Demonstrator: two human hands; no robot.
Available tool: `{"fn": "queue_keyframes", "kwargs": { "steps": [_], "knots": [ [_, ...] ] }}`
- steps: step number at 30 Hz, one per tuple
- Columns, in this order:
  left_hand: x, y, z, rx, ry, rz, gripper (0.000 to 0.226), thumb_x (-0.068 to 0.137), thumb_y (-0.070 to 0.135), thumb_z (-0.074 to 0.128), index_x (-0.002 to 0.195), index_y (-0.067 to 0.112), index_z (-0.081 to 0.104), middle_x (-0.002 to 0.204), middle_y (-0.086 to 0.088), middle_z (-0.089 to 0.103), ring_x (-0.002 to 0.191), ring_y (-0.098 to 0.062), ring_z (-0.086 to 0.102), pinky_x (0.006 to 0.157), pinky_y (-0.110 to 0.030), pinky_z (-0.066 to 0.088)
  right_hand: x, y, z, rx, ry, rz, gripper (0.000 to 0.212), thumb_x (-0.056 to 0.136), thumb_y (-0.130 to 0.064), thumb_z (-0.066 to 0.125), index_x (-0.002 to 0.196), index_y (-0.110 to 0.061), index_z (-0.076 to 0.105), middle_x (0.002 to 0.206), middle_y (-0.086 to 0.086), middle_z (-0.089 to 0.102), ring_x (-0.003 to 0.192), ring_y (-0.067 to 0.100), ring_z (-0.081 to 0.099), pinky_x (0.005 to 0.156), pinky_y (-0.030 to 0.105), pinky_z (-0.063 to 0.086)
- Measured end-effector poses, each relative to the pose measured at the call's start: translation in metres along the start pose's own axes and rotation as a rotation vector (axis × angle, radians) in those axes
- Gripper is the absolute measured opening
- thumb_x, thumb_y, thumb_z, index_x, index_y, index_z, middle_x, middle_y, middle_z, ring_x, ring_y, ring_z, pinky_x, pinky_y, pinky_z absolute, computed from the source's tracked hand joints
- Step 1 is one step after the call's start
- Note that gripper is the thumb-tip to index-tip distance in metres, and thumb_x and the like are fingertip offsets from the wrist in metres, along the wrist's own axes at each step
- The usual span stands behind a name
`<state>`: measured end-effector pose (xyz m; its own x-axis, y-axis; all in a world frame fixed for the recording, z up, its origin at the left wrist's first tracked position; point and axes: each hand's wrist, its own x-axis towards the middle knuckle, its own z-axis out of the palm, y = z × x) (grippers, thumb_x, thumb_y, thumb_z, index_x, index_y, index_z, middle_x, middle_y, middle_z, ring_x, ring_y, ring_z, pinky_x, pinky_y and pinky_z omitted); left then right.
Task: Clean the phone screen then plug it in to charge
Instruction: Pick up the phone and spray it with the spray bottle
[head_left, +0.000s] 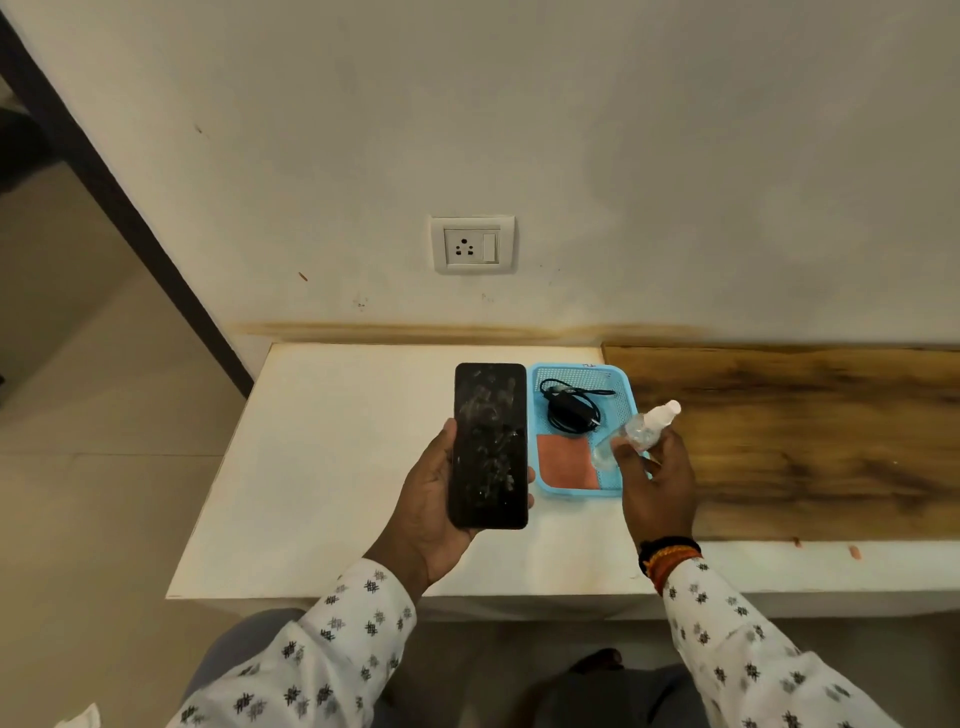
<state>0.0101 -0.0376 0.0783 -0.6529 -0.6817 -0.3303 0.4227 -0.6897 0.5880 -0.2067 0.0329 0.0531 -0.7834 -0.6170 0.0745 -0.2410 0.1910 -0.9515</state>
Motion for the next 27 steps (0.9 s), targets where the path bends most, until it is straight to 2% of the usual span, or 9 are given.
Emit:
{"fn": "queue_keyframes", "kwargs": {
  "steps": [2, 5, 7, 9, 11, 16, 20, 25, 27],
  "knots": [
    [0.0, -0.001, 0.0, 0.005, 0.004, 0.001, 0.057, 0.09, 0.057, 0.05, 0.119, 0.013, 0.072, 0.118, -0.021, 0.069, 0.105, -0.039, 0.066, 0.095, -0.057, 0.052, -0.005, -0.004, 0.0, 0.097, -0.034, 0.013, 0.036, 0.091, -0.026, 0.064, 0.125, -0.019, 0.055, 0.116, -0.001, 0.066, 0.104, 0.02, 0.064, 0.087, 0.037, 0.056],
    [-0.001, -0.003, 0.001, 0.004, 0.002, 0.005, 0.059, 0.089, 0.058, 0.052, 0.122, 0.013, 0.07, 0.119, -0.021, 0.068, 0.105, -0.039, 0.066, 0.094, -0.057, 0.053, -0.015, -0.015, -0.002, 0.262, -0.07, 0.036, 0.03, 0.093, -0.03, 0.053, 0.122, -0.022, 0.054, 0.099, -0.008, 0.068, 0.086, 0.022, 0.069, 0.072, 0.04, 0.059],
    [0.0, -0.003, 0.002, 0.002, 0.001, 0.009, 0.061, 0.09, 0.059, 0.052, 0.126, 0.012, 0.068, 0.121, -0.022, 0.067, 0.107, -0.041, 0.065, 0.096, -0.058, 0.051, -0.022, -0.025, -0.003, 0.355, -0.097, 0.035, 0.03, 0.09, -0.029, 0.05, 0.118, -0.02, 0.053, 0.082, -0.005, 0.065, 0.068, 0.023, 0.063, 0.058, 0.038, 0.055],
    [0.0, -0.002, 0.003, 0.004, 0.002, 0.01, 0.062, 0.09, 0.06, 0.051, 0.127, 0.012, 0.066, 0.122, -0.023, 0.066, 0.107, -0.041, 0.065, 0.095, -0.058, 0.052, -0.029, -0.036, -0.005, 0.427, -0.125, 0.031, 0.035, 0.087, -0.027, 0.053, 0.121, -0.021, 0.05, 0.082, -0.005, 0.065, 0.059, 0.019, 0.058, 0.05, 0.035, 0.052],
    [0.0, -0.002, 0.004, 0.015, 0.004, 0.011, 0.063, 0.09, 0.061, 0.05, 0.127, 0.013, 0.067, 0.122, -0.022, 0.067, 0.106, -0.04, 0.066, 0.093, -0.056, 0.054, -0.037, -0.049, -0.007, 0.475, -0.157, 0.016, 0.045, 0.086, -0.026, 0.057, 0.129, -0.025, 0.046, 0.092, -0.006, 0.067, 0.059, 0.019, 0.058, 0.048, 0.033, 0.053],
    [-0.004, -0.002, 0.003, 0.03, 0.009, 0.003, 0.062, 0.09, 0.061, 0.048, 0.125, 0.015, 0.069, 0.122, -0.022, 0.067, 0.108, -0.039, 0.066, 0.093, -0.055, 0.055, -0.056, -0.075, -0.012, 0.558, -0.252, 0.058, 0.042, 0.089, -0.031, 0.052, 0.13, -0.022, 0.051, 0.104, 0.019, 0.062, 0.074, 0.027, 0.062, 0.053, 0.035, 0.054],
    [-0.006, 0.0, 0.004, 0.038, 0.033, 0.008, 0.062, 0.09, 0.062, 0.046, 0.124, 0.016, 0.069, 0.123, -0.023, 0.066, 0.11, -0.04, 0.065, 0.097, -0.056, 0.052, -0.071, -0.092, -0.016, 0.78, -0.423, 0.193, 0.025, 0.091, -0.033, 0.051, 0.113, -0.028, 0.062, 0.088, 0.013, 0.065, 0.062, 0.02, 0.064, 0.049, 0.033, 0.055],
    [-0.011, 0.002, 0.003, 0.071, 0.048, 0.011, 0.061, 0.091, 0.063, 0.043, 0.123, 0.018, 0.07, 0.122, -0.021, 0.067, 0.11, -0.039, 0.065, 0.096, -0.055, 0.053, -0.082, -0.115, -0.017, 0.873, -0.552, 0.092, 0.054, 0.088, -0.027, 0.05, 0.136, -0.05, 0.042, 0.097, 0.001, 0.068, 0.057, 0.021, 0.059, 0.05, 0.036, 0.051],
    [-0.013, 0.005, 0.003, 0.087, 0.051, 0.016, 0.06, 0.09, 0.063, 0.044, 0.12, 0.019, 0.072, 0.119, -0.019, 0.07, 0.106, -0.037, 0.067, 0.089, -0.05, 0.057, -0.083, -0.123, -0.019, 0.916, -0.612, 0.097, 0.054, 0.09, -0.025, 0.045, 0.138, -0.05, 0.041, 0.095, 0.01, 0.065, 0.056, 0.023, 0.057, 0.048, 0.035, 0.052]
  ]
}}
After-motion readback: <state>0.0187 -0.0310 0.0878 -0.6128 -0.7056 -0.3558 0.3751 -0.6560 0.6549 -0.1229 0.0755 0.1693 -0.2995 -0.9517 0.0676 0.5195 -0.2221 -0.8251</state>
